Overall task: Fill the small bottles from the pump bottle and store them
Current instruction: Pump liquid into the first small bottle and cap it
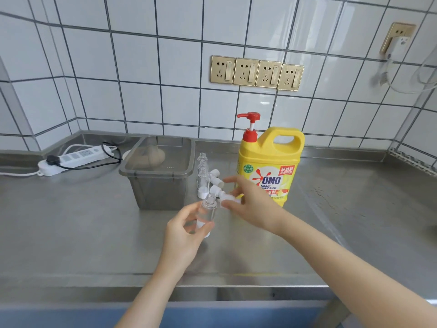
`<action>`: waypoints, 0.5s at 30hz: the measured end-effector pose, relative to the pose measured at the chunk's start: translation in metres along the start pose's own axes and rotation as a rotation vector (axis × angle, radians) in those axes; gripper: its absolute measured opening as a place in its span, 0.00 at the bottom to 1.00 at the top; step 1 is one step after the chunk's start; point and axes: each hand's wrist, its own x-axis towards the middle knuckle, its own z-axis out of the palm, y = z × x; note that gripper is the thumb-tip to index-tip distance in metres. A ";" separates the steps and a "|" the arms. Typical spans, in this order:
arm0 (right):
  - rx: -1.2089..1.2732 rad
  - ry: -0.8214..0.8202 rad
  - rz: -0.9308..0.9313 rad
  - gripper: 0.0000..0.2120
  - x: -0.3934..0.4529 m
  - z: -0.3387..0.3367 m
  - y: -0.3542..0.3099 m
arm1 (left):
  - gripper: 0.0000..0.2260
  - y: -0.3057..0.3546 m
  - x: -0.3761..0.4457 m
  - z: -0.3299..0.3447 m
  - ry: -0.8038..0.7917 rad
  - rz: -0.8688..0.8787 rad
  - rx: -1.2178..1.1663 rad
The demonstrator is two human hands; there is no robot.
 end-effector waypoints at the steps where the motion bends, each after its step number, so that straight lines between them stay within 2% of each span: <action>1: -0.014 0.049 -0.009 0.19 -0.004 -0.005 0.001 | 0.19 0.000 0.000 0.000 -0.003 0.013 0.020; 6: -0.005 0.100 -0.094 0.14 -0.017 -0.020 -0.007 | 0.22 -0.002 -0.002 0.003 -0.030 0.112 0.116; 15: -0.237 -0.088 -0.298 0.13 -0.011 -0.024 -0.016 | 0.21 -0.001 -0.004 0.002 -0.111 0.210 0.164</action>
